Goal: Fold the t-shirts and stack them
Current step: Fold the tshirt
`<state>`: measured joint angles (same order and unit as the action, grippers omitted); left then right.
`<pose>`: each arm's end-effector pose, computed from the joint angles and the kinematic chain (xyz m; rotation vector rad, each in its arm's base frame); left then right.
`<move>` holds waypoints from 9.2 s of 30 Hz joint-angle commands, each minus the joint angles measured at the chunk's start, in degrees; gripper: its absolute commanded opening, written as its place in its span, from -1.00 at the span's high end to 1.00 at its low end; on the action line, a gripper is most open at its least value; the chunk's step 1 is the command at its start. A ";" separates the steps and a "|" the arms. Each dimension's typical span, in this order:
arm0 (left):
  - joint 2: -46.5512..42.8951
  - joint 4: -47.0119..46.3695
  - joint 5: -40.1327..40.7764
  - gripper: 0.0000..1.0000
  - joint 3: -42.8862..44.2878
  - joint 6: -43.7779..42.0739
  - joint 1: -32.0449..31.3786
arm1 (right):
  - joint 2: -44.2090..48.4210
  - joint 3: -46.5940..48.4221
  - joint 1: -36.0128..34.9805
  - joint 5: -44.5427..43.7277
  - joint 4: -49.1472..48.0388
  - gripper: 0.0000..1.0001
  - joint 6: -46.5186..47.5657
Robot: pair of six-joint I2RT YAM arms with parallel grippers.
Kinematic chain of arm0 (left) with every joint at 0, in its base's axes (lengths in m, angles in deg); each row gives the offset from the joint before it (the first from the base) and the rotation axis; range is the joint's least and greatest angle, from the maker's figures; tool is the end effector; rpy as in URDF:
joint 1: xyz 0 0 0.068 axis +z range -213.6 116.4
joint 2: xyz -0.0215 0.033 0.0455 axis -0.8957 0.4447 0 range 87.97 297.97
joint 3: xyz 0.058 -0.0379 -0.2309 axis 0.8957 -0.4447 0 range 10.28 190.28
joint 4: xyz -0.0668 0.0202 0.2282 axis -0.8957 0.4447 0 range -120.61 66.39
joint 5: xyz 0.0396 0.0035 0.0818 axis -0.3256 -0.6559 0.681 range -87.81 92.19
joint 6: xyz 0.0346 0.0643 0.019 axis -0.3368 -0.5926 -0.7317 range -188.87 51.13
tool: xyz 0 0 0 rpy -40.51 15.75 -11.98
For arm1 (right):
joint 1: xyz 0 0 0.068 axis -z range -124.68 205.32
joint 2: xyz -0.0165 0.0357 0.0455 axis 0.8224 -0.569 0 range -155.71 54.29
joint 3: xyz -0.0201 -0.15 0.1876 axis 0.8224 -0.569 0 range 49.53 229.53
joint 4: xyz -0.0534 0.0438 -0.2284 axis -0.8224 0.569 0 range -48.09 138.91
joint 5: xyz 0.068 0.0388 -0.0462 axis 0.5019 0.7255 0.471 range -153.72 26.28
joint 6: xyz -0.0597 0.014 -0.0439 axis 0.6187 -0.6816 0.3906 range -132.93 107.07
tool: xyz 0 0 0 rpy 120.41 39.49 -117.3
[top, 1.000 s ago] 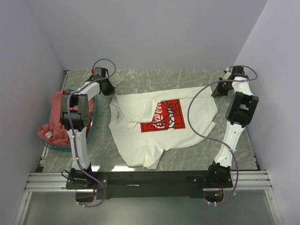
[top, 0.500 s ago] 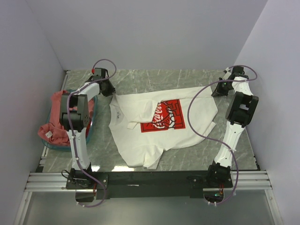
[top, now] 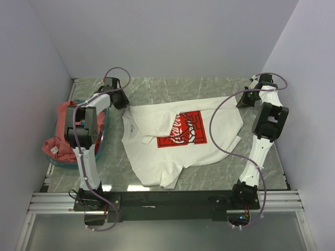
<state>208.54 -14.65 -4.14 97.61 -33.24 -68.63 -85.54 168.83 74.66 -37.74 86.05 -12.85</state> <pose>0.4422 -0.0459 0.1378 -0.6038 2.3996 -0.4479 0.4624 -0.1326 0.1228 0.3011 2.5776 0.4910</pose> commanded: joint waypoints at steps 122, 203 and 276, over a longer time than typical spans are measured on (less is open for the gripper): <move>-86.74 0.21 8.97 -0.54 -48.22 -17.80 -0.23 | 29.08 -40.02 -59.32 -12.80 -18.92 1.00 63.29; 5.54 1.26 4.22 0.32 8.38 3.39 -3.58 | 19.16 -23.78 -1.49 13.50 -18.74 0.21 1.96; 12.15 7.51 1.67 0.18 24.12 -2.76 0.47 | 1.74 3.05 1.41 -0.49 0.34 0.29 -0.61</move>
<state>221.72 -7.54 -1.69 118.27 -34.22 -68.96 -86.68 171.45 75.68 -37.13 86.99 -15.39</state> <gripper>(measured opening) 0.352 0.312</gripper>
